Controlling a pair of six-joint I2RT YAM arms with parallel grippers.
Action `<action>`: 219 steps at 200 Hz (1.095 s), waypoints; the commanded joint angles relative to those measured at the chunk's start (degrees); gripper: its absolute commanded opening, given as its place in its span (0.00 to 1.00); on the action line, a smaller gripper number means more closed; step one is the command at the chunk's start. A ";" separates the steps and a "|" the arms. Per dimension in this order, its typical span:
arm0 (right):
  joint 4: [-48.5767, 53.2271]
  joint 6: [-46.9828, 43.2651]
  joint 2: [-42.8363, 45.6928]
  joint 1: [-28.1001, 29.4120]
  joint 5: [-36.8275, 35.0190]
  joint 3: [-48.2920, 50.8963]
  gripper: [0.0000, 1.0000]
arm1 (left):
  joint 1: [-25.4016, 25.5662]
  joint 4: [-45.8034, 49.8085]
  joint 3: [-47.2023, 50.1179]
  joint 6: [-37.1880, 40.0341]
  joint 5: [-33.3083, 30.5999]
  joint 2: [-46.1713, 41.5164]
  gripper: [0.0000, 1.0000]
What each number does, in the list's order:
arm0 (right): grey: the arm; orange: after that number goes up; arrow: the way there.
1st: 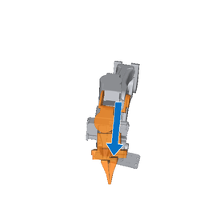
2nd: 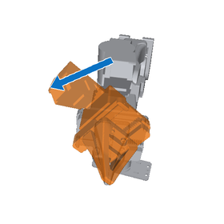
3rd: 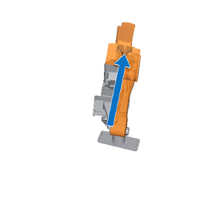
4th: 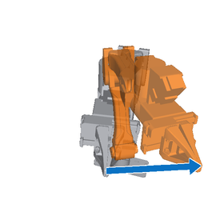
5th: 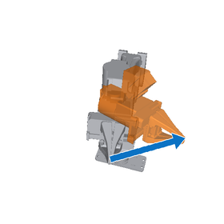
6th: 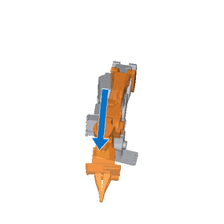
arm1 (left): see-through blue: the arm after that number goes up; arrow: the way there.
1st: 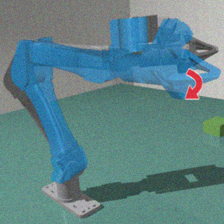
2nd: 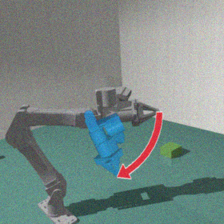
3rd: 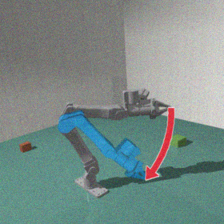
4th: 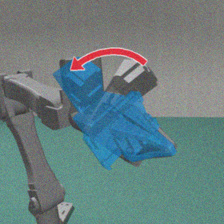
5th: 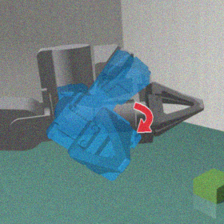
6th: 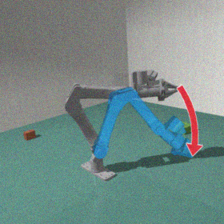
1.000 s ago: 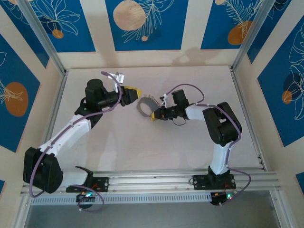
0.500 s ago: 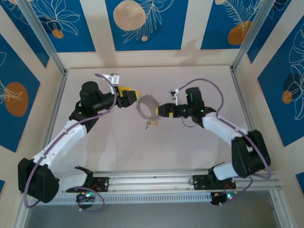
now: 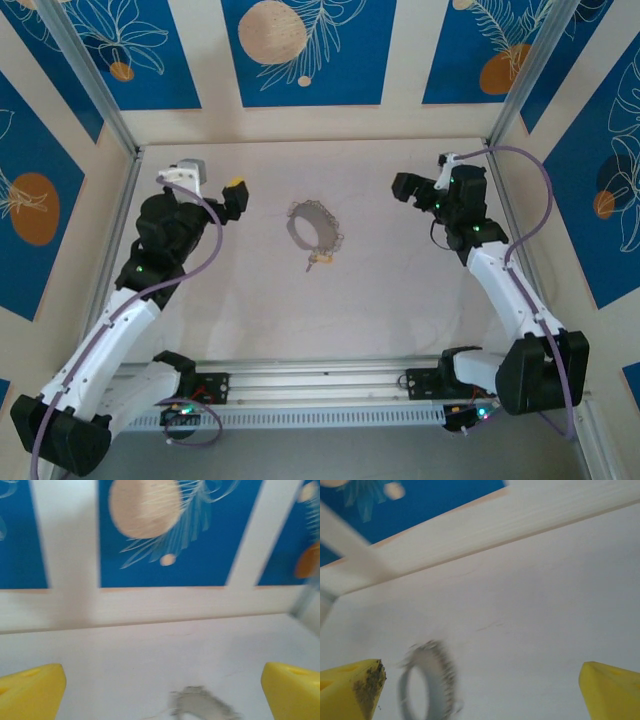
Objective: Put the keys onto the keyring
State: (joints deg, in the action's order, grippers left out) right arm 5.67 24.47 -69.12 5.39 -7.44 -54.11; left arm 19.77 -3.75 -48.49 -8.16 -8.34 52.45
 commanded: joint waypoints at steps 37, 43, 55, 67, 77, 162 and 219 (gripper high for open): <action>-10.04 -11.47 -6.53 -2.14 -15.74 8.33 0.99 | -5.79 -26.16 20.72 13.16 -10.53 3.58 1.00; -12.13 -11.75 -6.70 -2.12 -16.83 9.88 0.99 | -6.11 -27.84 22.30 13.24 -10.61 4.60 1.00; -16.09 -12.13 -7.12 -2.14 -19.02 12.55 0.99 | -6.61 -30.50 24.86 13.56 -10.34 7.45 1.00; -18.48 -12.73 -8.04 -2.10 -20.46 14.09 0.99 | -6.92 -32.45 26.81 14.35 -10.72 10.34 1.00; -19.89 -12.85 -8.94 -2.00 -21.06 14.66 0.99 | -7.47 -34.91 28.42 14.50 -10.74 12.57 1.00; -51.71 -18.44 -16.31 -2.95 -5.83 30.71 0.99 | -11.01 -52.65 31.48 14.11 -1.84 30.95 1.00; -53.62 -17.68 -18.14 -7.29 6.61 31.14 0.99 | -12.54 -54.07 29.46 14.02 2.83 36.72 1.00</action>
State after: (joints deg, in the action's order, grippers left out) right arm -42.61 7.40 -87.22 -0.49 -8.12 -22.41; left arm 8.16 -54.57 -17.52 5.13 -8.23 87.42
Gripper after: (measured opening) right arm 0.993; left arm 0.996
